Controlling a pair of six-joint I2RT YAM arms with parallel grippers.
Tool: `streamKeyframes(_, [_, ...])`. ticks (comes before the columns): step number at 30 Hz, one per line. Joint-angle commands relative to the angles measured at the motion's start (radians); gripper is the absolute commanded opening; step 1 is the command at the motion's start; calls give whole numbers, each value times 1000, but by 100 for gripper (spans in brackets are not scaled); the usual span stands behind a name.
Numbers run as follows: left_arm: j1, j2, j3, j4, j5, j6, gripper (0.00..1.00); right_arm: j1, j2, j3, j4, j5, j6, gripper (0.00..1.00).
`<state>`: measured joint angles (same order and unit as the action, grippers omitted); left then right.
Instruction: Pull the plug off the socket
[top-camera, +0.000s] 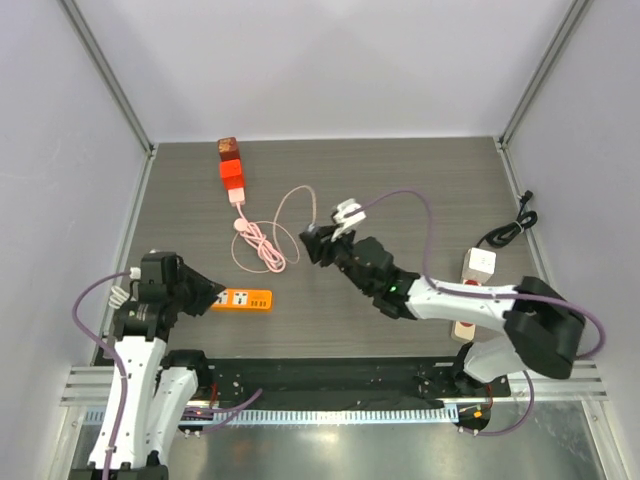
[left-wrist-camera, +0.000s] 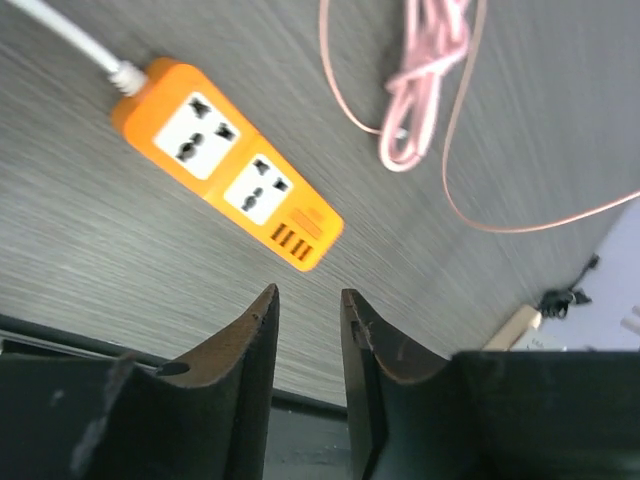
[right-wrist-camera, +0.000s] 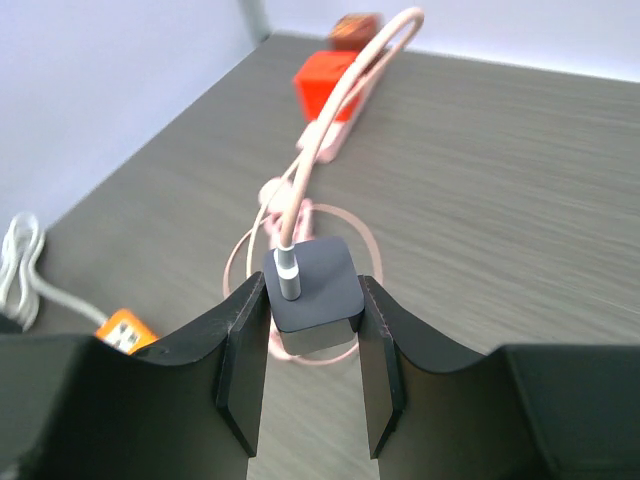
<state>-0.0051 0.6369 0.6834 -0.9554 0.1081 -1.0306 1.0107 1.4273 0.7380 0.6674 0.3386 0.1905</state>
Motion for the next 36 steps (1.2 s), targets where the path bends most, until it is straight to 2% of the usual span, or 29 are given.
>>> streamKeyframes(1, [2, -36, 36, 17, 105, 47, 33, -66, -126, -5, -70, 114, 98, 1])
streamKeyframes(5, [2, -46, 30, 93, 205, 69, 40, -242, -200, 34, -189, 91, 191, 1])
streamKeyframes(6, [1, -43, 28, 102, 217, 76, 46, -306, -193, 44, -193, 65, 201, 1])
streamKeyframes(8, [2, -45, 31, 121, 238, 87, 52, -365, -173, 81, -196, 37, 210, 1])
streamKeyframes(9, [1, -45, 36, 125, 237, 99, 58, -410, -145, 96, -189, 5, 208, 1])
streamKeyframes(14, [2, -42, 35, 135, 217, 122, 73, -504, -7, 81, -79, -122, 207, 1])
streamKeyframes(15, [2, -36, 25, 139, 217, 121, 79, -518, 22, 71, -57, -150, 199, 1])
streamKeyframes(18, [2, -5, 12, 142, 174, 115, 93, -586, 154, 86, -38, -326, 214, 1])
streamKeyframes(21, [2, 58, 4, 121, 113, 95, 96, -632, 234, 61, 33, -435, 263, 1])
streamKeyframes(23, [2, 104, -4, 119, 101, 70, 96, -679, 283, 75, 54, -554, 288, 8])
streamKeyframes(28, [-25, 159, 8, 124, 44, 64, 93, -716, 331, 83, 77, -615, 328, 18])
streamKeyframes(31, [-107, 173, 19, 139, 9, 29, 91, -733, 390, 113, 67, -685, 346, 24])
streamKeyframes(36, [-324, 219, -5, 259, -41, -60, 89, -764, 436, 107, 121, -737, 388, 36])
